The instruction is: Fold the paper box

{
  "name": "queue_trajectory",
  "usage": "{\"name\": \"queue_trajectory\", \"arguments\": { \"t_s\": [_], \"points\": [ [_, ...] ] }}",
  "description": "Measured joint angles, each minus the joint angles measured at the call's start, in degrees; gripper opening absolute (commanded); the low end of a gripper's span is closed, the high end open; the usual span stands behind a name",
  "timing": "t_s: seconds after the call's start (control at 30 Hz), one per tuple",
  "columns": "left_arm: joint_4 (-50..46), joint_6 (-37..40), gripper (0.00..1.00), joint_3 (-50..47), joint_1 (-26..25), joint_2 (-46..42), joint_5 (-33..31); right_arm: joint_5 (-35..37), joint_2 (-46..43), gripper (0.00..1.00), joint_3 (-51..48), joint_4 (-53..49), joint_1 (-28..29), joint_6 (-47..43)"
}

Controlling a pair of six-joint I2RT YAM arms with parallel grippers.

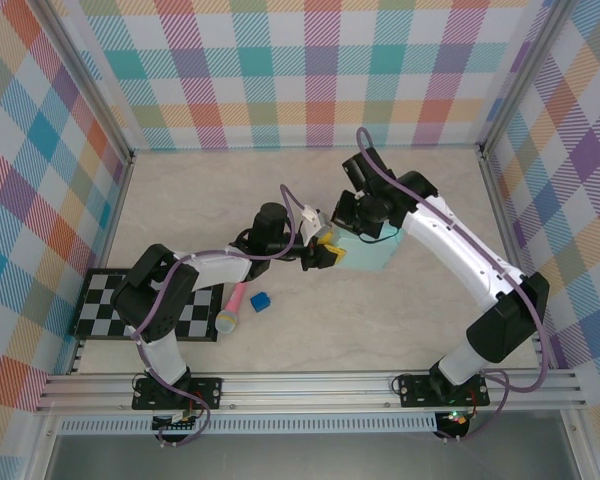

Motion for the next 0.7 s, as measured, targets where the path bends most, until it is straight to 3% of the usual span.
{"name": "queue_trajectory", "arguments": {
  "t_s": [0.7],
  "points": [
    [-1.0,3.0,0.17,0.8,-0.2,0.0,0.9,-3.2,-2.5,0.0,-2.8,1.8,-1.7,-10.6]
  ]
}}
